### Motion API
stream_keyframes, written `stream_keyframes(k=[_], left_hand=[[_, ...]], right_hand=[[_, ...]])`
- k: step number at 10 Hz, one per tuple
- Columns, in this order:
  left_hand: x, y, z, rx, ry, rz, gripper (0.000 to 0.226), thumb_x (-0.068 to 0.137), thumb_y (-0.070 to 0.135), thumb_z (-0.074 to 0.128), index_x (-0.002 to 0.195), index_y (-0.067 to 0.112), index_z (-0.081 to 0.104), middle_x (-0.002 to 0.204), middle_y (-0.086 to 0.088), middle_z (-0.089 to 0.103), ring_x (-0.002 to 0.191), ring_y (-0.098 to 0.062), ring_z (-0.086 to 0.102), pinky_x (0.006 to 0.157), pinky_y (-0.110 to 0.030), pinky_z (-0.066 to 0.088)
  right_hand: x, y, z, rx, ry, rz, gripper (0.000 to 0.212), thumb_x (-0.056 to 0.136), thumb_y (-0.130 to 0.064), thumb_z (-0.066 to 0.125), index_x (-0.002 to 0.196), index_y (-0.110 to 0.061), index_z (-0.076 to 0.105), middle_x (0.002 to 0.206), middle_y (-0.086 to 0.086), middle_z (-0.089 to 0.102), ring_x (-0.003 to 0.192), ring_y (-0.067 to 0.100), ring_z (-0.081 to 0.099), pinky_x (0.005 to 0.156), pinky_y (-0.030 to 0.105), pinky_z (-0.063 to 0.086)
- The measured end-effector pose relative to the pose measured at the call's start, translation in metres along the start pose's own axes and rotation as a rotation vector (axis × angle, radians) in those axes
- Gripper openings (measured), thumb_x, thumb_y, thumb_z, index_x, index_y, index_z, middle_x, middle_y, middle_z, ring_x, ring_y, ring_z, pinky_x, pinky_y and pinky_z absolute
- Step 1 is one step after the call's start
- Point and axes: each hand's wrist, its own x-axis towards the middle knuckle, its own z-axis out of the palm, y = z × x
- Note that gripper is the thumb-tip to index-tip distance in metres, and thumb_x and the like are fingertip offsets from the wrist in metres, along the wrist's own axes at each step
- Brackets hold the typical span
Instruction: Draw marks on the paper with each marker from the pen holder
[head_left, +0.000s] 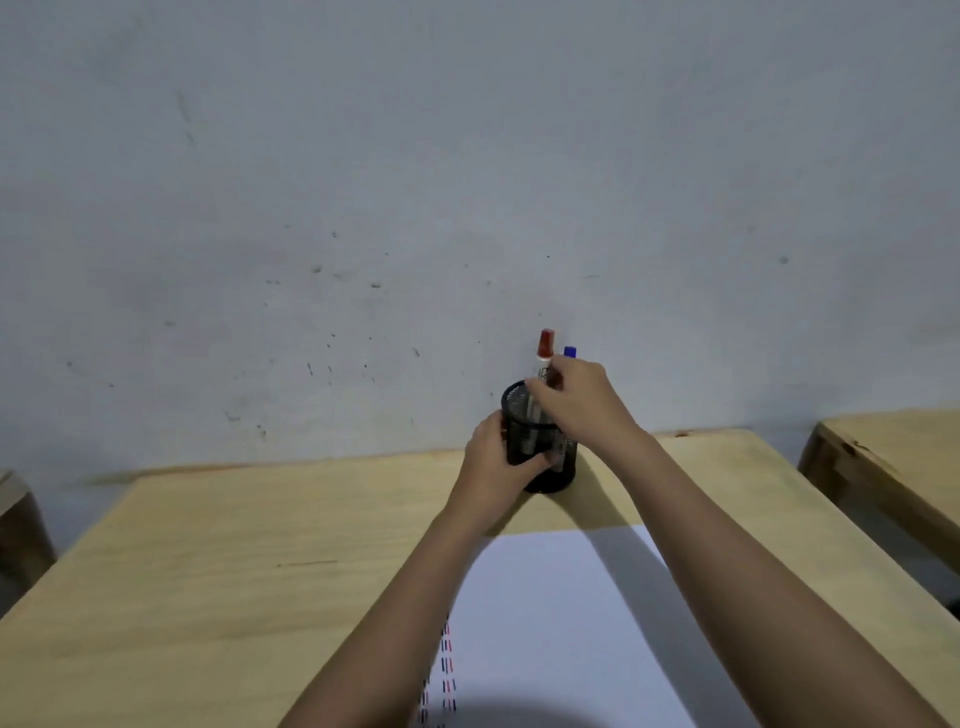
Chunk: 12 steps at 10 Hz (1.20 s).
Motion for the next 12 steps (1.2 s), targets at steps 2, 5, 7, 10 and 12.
stream_keyframes(k=[2,5,7,10,12], left_hand=[[0.007,-0.011,0.001,-0.063,0.001,0.002,0.048,0.069,0.031,0.08,0.109,0.027,0.053,0.112,0.005,0.062,0.101,-0.003,0.06,0.084,-0.018,0.048],[0.008,-0.015,0.0,-0.124,0.008,-0.006,0.049,0.07,0.022,0.081,0.111,0.019,0.055,0.105,0.012,0.06,0.088,0.016,0.057,0.071,-0.001,0.044],[0.007,-0.012,0.0,-0.102,-0.003,0.0,0.048,0.071,0.025,0.08,0.111,0.021,0.055,0.108,0.009,0.06,0.093,0.01,0.056,0.071,0.0,0.044],[0.003,-0.008,-0.002,0.01,-0.015,0.005,0.047,0.073,0.035,0.074,0.114,0.021,0.056,0.117,0.0,0.061,0.113,-0.014,0.055,0.096,-0.033,0.047],[-0.026,0.003,-0.019,0.181,-0.001,-0.036,0.057,0.087,0.034,0.061,0.135,0.01,0.041,0.139,-0.004,0.045,0.125,-0.013,0.042,0.095,-0.021,0.032]], right_hand=[[0.005,-0.005,0.005,-0.115,-0.097,0.006,0.016,0.079,-0.017,0.056,0.093,-0.008,0.056,0.08,0.008,0.056,0.07,0.023,0.052,0.053,0.028,0.038],[0.011,-0.007,0.013,-0.18,-0.03,0.063,0.009,0.076,-0.01,0.057,0.081,-0.002,0.057,0.073,0.008,0.05,0.071,0.028,0.051,0.053,0.028,0.035],[0.013,-0.008,0.017,-0.227,0.038,0.109,0.037,0.074,-0.005,0.056,0.052,-0.014,0.028,0.058,0.003,0.032,0.05,0.018,0.034,0.043,0.026,0.02],[0.005,-0.007,0.012,-0.168,0.135,0.07,0.012,0.078,-0.008,0.054,0.074,0.003,0.058,0.083,0.018,0.062,0.071,0.034,0.057,0.055,0.032,0.048],[-0.042,-0.005,-0.008,0.062,0.241,0.0,0.02,0.082,-0.008,0.054,0.098,-0.008,0.065,0.093,0.009,0.068,0.086,0.021,0.064,0.081,0.035,0.054]])
